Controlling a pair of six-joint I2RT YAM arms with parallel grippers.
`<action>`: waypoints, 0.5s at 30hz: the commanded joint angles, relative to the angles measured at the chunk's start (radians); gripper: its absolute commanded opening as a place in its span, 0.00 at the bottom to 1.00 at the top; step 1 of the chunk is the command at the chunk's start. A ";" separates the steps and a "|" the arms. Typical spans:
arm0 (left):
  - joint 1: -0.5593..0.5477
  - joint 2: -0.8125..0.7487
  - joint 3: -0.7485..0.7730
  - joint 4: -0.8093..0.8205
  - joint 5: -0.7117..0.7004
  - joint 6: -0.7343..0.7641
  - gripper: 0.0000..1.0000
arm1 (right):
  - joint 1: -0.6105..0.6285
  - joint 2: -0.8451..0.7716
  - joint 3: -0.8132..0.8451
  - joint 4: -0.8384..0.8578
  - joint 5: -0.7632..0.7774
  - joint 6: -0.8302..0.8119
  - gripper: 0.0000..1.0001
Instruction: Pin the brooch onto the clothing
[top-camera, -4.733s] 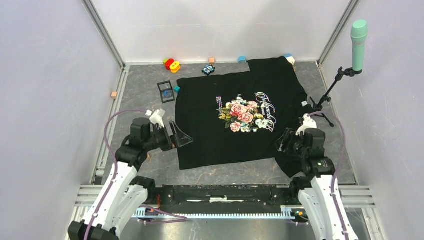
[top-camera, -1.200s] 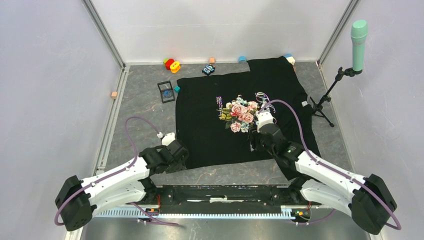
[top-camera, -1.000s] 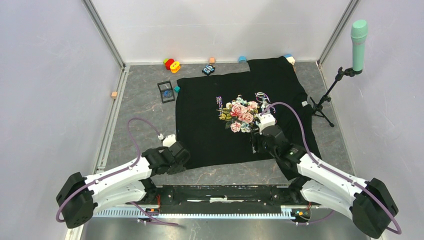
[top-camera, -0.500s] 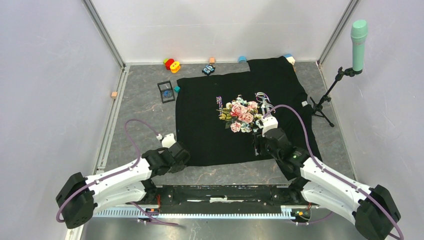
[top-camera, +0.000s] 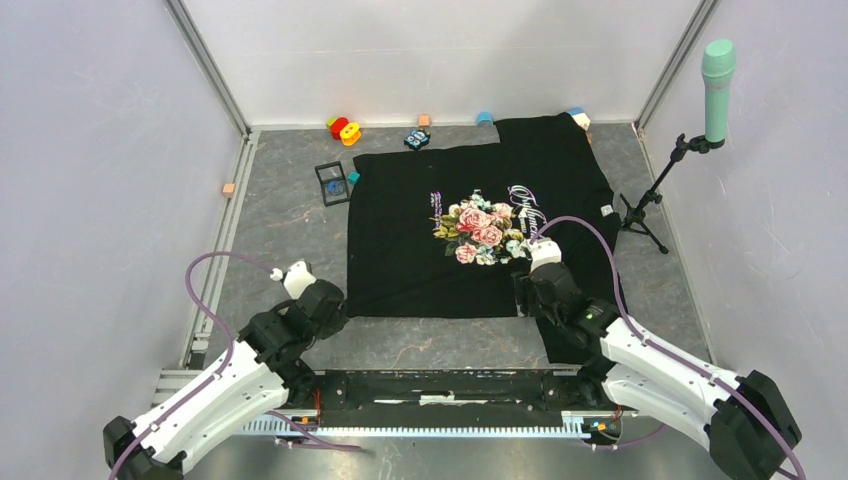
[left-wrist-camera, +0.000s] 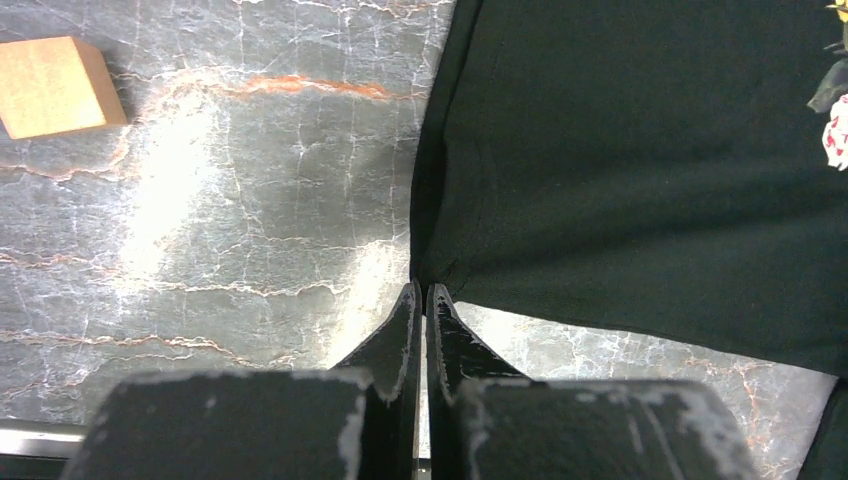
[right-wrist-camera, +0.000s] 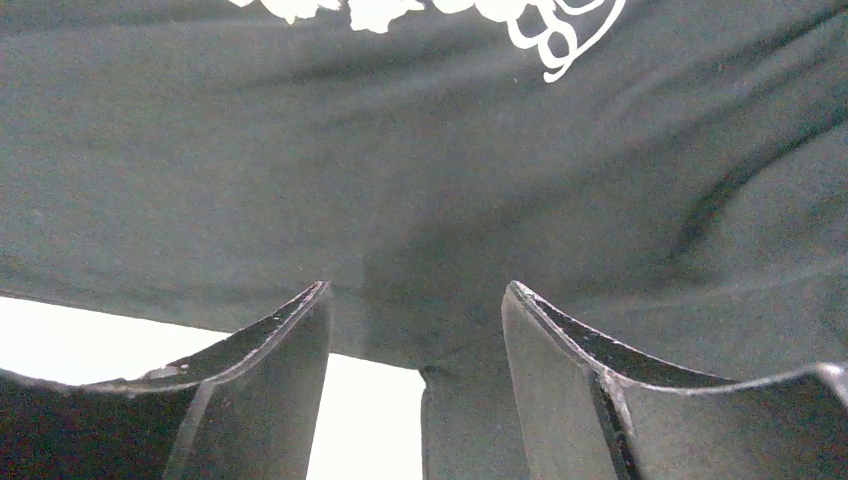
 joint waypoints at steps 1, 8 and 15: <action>0.018 -0.004 -0.014 -0.041 -0.044 0.004 0.02 | -0.007 0.001 -0.022 -0.010 0.027 0.028 0.68; 0.031 0.022 0.082 -0.098 -0.125 0.033 0.02 | -0.010 -0.005 -0.065 -0.018 -0.006 0.068 0.70; 0.049 -0.015 0.138 -0.137 -0.183 0.050 0.02 | -0.010 -0.003 -0.115 -0.018 -0.114 0.129 0.71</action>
